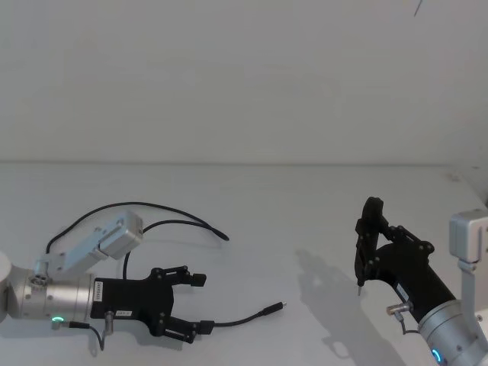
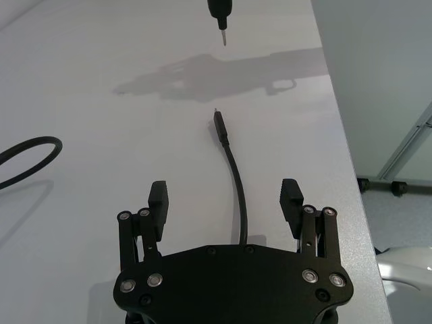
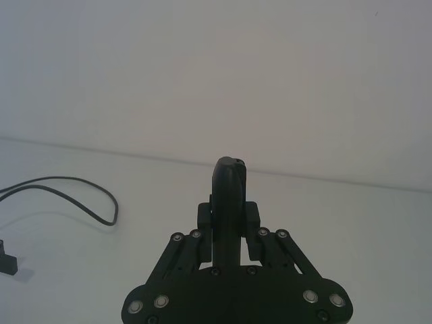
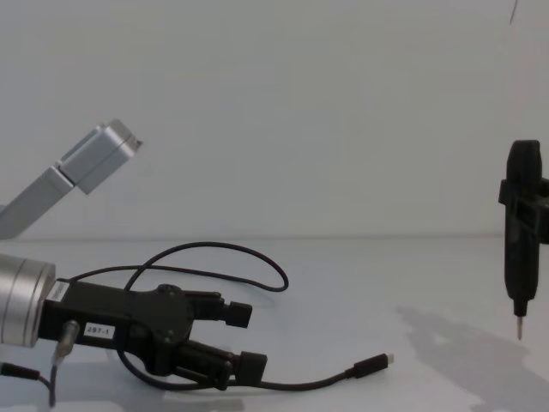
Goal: Pick up the data cable with the one hand.
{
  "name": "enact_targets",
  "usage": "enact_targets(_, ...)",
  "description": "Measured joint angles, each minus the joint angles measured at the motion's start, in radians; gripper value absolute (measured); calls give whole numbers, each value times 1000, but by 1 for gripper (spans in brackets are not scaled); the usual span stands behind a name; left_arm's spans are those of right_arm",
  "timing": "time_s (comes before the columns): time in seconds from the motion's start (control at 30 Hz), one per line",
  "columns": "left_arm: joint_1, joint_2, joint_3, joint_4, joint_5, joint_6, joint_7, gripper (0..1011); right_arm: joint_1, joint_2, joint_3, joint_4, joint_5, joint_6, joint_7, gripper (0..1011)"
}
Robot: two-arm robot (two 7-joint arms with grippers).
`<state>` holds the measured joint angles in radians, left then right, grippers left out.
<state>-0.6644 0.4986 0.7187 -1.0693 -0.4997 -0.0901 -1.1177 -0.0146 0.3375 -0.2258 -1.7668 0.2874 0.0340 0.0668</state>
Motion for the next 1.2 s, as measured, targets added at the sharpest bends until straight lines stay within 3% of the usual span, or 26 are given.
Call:
enact_targets(0.63,-5,25,10,-15,-14,28,4,1001,0,0,0,0,0,0,0,279)
enact_targets(1.2,-14,36,42,-22,-11,45,-14,1001,0,0,0,0,0,0,0,279)
